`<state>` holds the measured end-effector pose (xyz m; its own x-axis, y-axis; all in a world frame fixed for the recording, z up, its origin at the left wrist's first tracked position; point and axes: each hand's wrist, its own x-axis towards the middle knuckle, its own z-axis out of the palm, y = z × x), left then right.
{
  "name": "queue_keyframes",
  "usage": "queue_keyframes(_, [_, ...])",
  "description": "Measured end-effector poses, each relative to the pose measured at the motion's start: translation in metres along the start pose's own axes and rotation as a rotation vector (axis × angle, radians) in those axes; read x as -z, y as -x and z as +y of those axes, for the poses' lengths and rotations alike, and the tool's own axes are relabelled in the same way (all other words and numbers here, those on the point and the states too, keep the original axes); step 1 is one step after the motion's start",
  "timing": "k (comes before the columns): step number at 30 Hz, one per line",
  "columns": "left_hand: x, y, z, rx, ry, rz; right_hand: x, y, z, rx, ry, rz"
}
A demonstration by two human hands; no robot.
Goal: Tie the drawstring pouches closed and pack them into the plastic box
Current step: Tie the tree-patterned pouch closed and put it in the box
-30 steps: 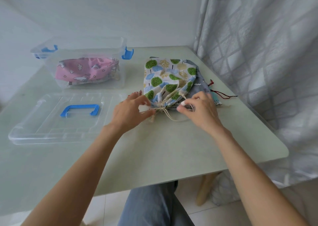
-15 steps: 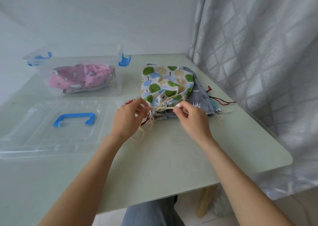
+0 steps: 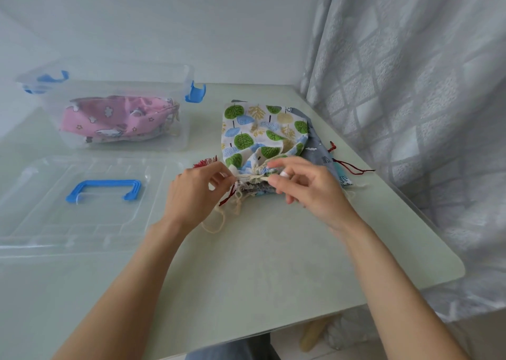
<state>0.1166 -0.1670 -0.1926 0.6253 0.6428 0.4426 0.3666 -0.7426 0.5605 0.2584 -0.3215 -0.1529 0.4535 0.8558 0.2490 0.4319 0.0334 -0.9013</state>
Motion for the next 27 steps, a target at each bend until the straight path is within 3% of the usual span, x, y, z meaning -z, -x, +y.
queue_keyframes(3, [0.005,0.001,0.0,-0.037,0.051,-0.096,-0.012,-0.018,-0.014,-0.017,-0.163,-0.096])
queue_keyframes(6, [0.016,0.004,-0.004,-0.05,0.167,-0.205,-0.028,-0.039,-0.007,-0.001,-0.099,-0.096])
queue_keyframes(10, [0.033,0.009,0.002,0.046,0.471,-0.25,-0.038,-0.047,0.007,-0.031,0.017,-0.098])
queue_keyframes(15, [0.038,0.009,0.009,0.073,0.812,-0.264,-0.035,-0.041,0.011,-0.051,-0.024,-0.147])
queue_keyframes(19, [0.039,0.004,0.006,-0.007,0.697,-0.373,-0.032,-0.04,0.02,-0.106,-0.058,-0.172])
queue_keyframes(27, [0.04,-0.024,0.007,-0.229,0.248,-0.382,-0.036,-0.043,0.025,-0.054,-0.112,-0.139])
